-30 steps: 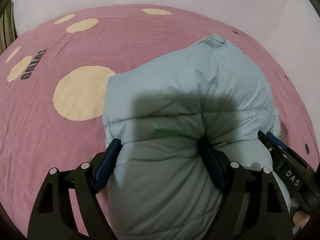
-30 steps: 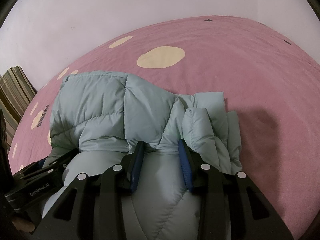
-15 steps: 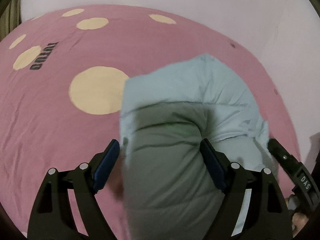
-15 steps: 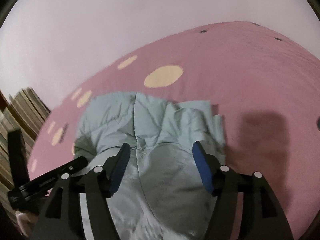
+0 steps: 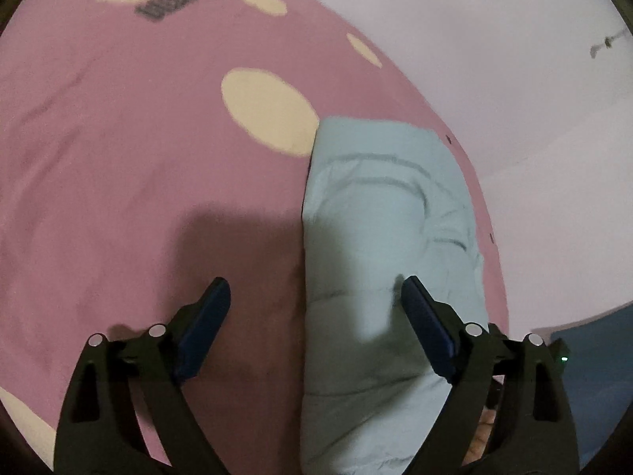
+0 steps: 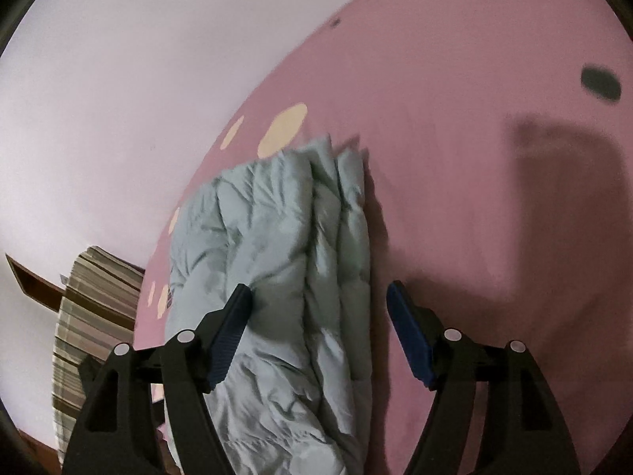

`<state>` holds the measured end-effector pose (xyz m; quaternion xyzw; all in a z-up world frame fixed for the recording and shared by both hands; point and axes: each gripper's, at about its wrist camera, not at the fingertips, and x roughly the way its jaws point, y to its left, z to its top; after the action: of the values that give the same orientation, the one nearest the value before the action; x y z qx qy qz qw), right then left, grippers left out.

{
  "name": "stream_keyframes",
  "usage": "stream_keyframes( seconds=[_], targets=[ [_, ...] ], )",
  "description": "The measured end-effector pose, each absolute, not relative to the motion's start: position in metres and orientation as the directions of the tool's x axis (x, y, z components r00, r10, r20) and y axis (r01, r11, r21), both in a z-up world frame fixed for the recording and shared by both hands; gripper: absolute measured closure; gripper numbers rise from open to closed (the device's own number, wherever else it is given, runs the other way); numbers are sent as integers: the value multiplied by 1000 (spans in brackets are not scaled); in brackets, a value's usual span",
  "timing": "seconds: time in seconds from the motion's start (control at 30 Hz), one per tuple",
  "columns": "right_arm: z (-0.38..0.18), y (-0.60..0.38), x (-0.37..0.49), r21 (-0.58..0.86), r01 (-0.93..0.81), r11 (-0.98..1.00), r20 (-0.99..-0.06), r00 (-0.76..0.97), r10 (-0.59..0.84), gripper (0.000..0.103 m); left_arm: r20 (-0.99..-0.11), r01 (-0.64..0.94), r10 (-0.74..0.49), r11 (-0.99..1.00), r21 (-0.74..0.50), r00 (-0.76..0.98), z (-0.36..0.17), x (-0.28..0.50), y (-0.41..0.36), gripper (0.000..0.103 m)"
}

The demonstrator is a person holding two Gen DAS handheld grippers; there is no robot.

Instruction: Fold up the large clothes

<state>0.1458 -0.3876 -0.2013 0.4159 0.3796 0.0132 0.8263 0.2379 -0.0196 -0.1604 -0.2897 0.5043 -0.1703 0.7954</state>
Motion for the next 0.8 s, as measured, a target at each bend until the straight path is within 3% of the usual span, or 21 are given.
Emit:
stream_keyframes(
  seconds=[0.43, 0.5, 0.53, 0.57, 0.6, 0.67, 0.8],
  targets=[
    [-218, -367, 162, 736, 235, 635, -581, 701, 413, 27, -671, -4, -633, 727, -687, 387, -174, 260, -55, 11],
    [-219, -360, 169, 726, 222, 651, -586, 695, 417, 27, -674, -12, -634, 725, -689, 379, -175, 264, -58, 17],
    [-219, -355, 172, 715, 215, 666, -591, 694, 410, 31, -666, -8, -645, 716, -698, 374, -175, 264, -59, 29],
    [-219, -352, 174, 711, 209, 671, -591, 695, 409, 43, -650, 3, -670, 698, -716, 358, -175, 264, -60, 33],
    [-220, -350, 175, 719, 204, 665, -585, 693, 421, 47, -649, 5, -674, 695, -719, 353, -176, 266, -61, 38],
    [-222, -345, 177, 736, 191, 649, -568, 697, 439, 59, -648, 14, -676, 696, -718, 351, -175, 267, -64, 42],
    [-216, -338, 174, 742, 148, 654, -544, 704, 457, 68, -637, 36, -684, 691, -722, 356, -171, 263, -60, 49]
  ],
)
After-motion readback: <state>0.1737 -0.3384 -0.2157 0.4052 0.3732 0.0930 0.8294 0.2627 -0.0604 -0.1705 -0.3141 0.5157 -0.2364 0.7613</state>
